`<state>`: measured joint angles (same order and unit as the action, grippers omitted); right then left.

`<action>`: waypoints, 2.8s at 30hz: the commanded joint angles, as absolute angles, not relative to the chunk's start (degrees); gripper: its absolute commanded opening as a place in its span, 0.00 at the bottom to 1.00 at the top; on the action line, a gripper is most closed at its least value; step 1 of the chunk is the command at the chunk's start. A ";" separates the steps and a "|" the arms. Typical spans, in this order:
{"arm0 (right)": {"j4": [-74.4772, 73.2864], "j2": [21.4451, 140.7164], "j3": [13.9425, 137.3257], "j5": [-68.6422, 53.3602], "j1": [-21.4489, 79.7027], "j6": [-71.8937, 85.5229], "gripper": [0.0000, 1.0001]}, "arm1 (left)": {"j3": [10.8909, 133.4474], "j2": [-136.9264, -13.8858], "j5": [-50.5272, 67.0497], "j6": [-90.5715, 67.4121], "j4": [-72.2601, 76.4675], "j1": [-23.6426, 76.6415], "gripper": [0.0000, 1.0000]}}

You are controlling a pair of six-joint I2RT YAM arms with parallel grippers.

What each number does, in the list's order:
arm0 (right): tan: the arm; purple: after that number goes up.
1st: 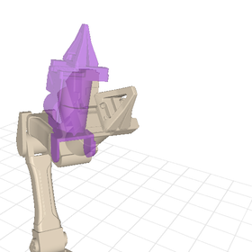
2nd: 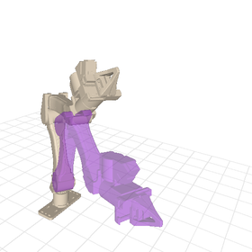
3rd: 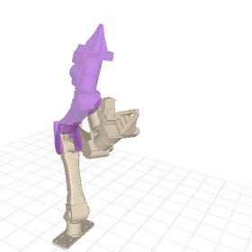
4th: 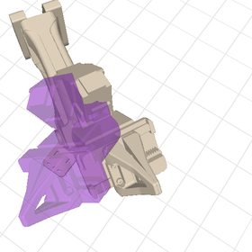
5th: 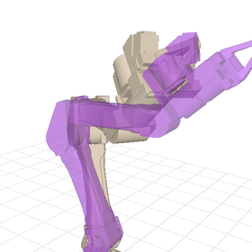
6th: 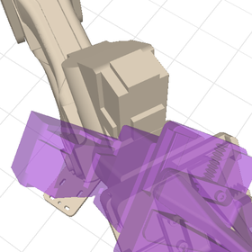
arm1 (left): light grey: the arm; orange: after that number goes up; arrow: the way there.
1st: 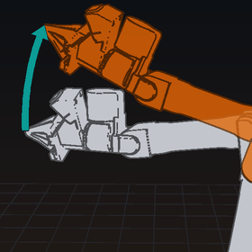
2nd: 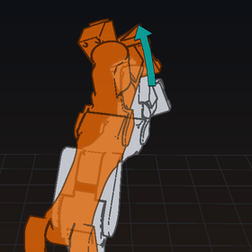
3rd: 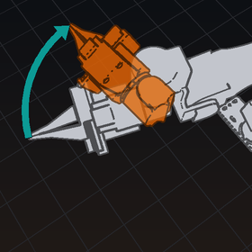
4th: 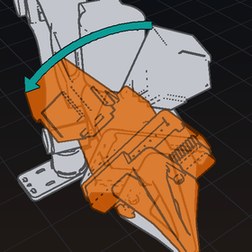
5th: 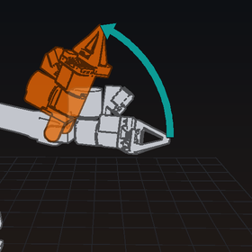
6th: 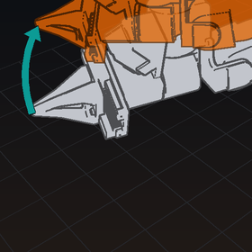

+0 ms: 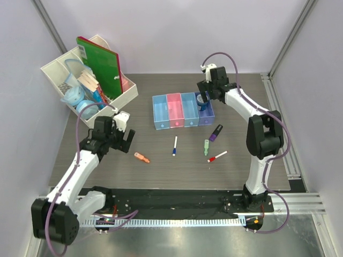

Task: Sort the stationery into containers
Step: Place the stationery in the storage box, then pick up the pen from the center of the board.

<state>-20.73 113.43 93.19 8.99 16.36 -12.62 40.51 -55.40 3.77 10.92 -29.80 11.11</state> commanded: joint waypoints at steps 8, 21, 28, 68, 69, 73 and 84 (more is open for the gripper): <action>-31.45 91.33 78.94 5.45 15.38 -10.82 0.83 | 44.82 -67.50 2.54 14.49 -21.80 11.25 1.00; -29.55 82.97 59.33 3.87 16.17 3.78 0.78 | 44.12 -71.63 -2.00 20.66 -21.18 11.34 1.00; -26.11 84.90 56.16 2.90 17.40 5.45 0.78 | 42.18 -71.10 -8.26 24.95 -15.29 10.46 1.00; -19.16 89.65 52.74 9.84 22.50 6.86 0.78 | 64.77 -105.37 19.06 52.11 -26.97 -11.78 0.92; -19.07 89.47 52.73 9.84 22.50 6.77 0.78 | 66.08 -105.82 19.51 52.82 -30.20 -11.78 0.90; -19.07 88.60 52.56 9.67 22.50 6.77 0.78 | 67.24 -107.66 20.83 53.61 -33.40 -11.78 0.76; -18.81 87.28 51.59 10.81 22.50 6.86 0.77 | 66.53 -107.41 20.30 53.18 -36.30 -11.78 0.13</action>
